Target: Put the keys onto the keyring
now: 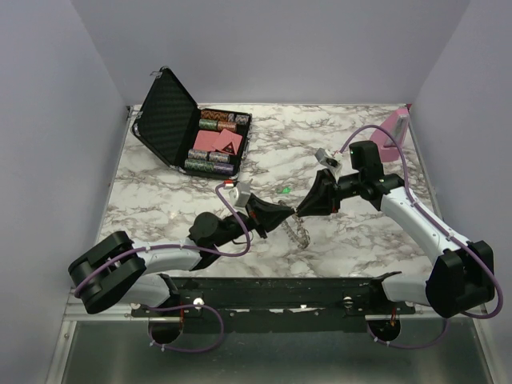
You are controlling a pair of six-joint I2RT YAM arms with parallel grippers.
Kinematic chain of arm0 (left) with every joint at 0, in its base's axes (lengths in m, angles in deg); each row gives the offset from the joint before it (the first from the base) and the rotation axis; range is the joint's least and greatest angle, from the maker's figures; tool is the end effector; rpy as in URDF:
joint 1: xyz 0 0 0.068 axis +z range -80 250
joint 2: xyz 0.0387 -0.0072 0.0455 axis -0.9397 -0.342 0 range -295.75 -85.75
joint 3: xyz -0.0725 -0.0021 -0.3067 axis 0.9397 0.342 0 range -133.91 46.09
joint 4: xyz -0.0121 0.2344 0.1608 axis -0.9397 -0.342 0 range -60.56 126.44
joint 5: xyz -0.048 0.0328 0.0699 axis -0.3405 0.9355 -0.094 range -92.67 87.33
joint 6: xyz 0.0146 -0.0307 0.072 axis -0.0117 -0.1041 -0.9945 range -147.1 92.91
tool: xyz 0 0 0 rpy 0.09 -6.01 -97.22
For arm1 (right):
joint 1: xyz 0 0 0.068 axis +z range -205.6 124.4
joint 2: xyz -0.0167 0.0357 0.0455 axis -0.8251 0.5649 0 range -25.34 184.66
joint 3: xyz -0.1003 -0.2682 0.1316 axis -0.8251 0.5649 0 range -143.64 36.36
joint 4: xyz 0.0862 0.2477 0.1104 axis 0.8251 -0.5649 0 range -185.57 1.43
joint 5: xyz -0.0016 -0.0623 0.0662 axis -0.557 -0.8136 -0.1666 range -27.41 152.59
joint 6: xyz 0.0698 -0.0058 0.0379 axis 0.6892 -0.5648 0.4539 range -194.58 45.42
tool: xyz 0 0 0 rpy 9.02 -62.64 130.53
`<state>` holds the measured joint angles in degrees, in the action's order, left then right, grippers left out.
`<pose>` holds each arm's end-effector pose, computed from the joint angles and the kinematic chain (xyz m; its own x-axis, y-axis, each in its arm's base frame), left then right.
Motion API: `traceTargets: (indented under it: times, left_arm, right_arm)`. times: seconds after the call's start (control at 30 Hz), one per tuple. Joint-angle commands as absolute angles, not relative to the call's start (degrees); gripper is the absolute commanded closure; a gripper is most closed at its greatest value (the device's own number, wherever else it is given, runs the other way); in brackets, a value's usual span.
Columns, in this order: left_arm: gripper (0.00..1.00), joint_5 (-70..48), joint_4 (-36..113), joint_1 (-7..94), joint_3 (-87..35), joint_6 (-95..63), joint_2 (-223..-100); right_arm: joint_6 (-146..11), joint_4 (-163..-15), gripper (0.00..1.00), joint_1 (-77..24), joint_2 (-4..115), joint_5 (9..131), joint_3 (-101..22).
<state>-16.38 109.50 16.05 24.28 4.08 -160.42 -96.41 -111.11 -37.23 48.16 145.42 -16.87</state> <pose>0.1523 -0.2369 0.2800 -0.3005 -0.4415 -0.8454 0.8892 0.1908 -0.4157 0.2318 0.1488 0.3152 -0.3273 -0.1576 -0.9317 -0.9176 -0.1826 0.3532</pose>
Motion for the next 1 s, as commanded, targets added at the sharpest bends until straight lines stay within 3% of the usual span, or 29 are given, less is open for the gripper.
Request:
traceTargets:
  times: [0.0,0.97]
  left_arm:
    - [1.0,-16.2,120.11,16.56,25.25,4.9,-160.37]
    - [1.0,-18.23,121.52,17.79,25.26,5.6,-159.66]
  right_arm:
    - [-95.94,-110.45,0.73,-36.88,48.05,147.14,-16.2]
    - [-93.4,-108.26,0.78,-36.79,48.49,145.73,-15.41]
